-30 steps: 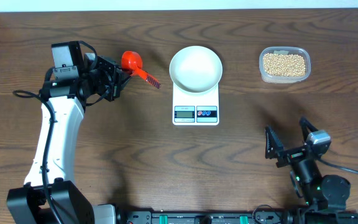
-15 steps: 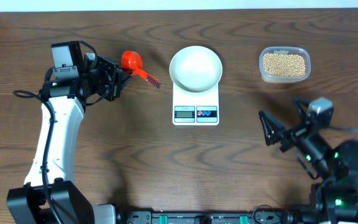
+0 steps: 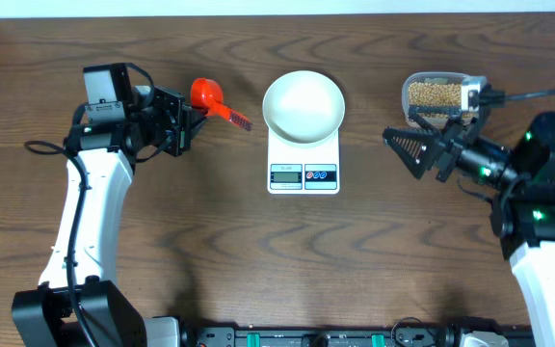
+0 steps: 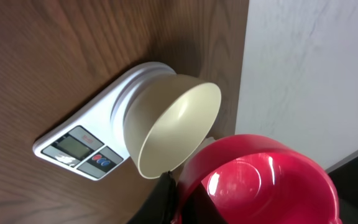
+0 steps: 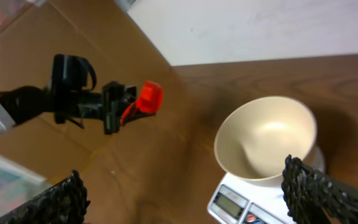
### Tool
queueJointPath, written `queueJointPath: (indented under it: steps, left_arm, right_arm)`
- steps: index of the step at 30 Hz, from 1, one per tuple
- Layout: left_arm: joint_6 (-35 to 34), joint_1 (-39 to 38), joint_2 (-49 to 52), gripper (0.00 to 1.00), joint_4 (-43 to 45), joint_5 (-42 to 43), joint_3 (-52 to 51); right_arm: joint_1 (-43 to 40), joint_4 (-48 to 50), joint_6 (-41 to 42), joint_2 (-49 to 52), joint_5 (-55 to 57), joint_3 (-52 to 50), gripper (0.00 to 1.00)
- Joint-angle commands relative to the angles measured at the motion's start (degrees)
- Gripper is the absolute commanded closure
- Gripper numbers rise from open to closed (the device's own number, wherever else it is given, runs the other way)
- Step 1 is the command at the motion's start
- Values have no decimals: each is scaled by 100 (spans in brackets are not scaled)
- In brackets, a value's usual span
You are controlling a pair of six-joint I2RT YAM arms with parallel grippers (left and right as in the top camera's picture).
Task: Scoop item into bowl and weigh 50g on scale
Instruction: 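Lift the red scoop with the left gripper toward the scale, then reach the right gripper to the scoop handle near the left gripper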
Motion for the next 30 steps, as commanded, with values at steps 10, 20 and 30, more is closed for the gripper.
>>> queueJointPath:
  steps: [10,20,30]
  left_arm:
    - [-201,-514,-55,93,90,-256,72]
    - [-367,-1161,-55,93,90,-546,72]
    - [-713,-1773,-55,93,175,-1067,72]
  right_arm:
    - [68,-350,337,407,-308,247,1]
    - [219,-496,361,415,-90,240,10]
    - [1084,-562,704,415,986,240,17]
